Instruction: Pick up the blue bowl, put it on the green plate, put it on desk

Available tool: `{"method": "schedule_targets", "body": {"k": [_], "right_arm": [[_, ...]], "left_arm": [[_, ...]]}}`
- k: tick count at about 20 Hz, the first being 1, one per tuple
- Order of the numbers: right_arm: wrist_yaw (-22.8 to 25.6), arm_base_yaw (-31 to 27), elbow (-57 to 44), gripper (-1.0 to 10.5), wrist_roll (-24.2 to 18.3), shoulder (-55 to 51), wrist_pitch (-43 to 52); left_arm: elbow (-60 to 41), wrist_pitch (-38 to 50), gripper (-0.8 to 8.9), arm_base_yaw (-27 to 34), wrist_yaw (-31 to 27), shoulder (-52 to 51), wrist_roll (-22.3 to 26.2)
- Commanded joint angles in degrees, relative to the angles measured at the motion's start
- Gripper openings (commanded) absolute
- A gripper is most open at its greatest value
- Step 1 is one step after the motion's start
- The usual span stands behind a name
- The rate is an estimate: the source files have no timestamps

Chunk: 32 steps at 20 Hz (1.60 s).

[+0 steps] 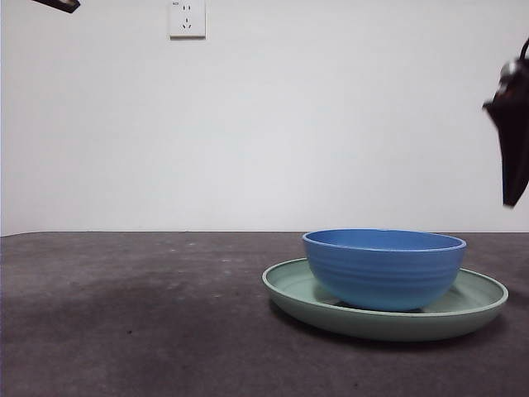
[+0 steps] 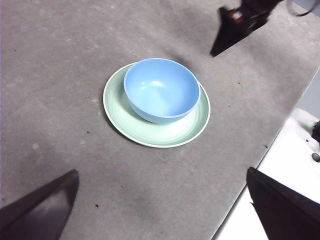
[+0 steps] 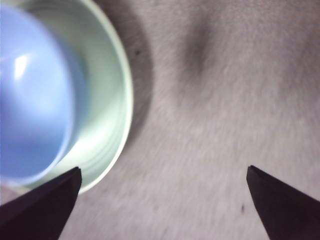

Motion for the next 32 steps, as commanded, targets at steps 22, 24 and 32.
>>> {"method": "schedule_targets", "body": {"k": [22,24,32], "right_arm": [[-0.3,8.5,0.9,2.2,-4.0,15.8,12.3],[-0.3,8.6,0.9,1.5,-4.3,16.2,12.5],[-4.2,8.6,0.9,0.1,-4.4,17.8,13.2]], "left_arm": [[0.4,0.5,5.94,-0.4,0.1,0.2,0.0],[0.4,0.5,5.95,-0.4,0.1,0.2,0.0],[0.4,0.5,5.95,-0.4,0.1,0.2,0.0]]}}
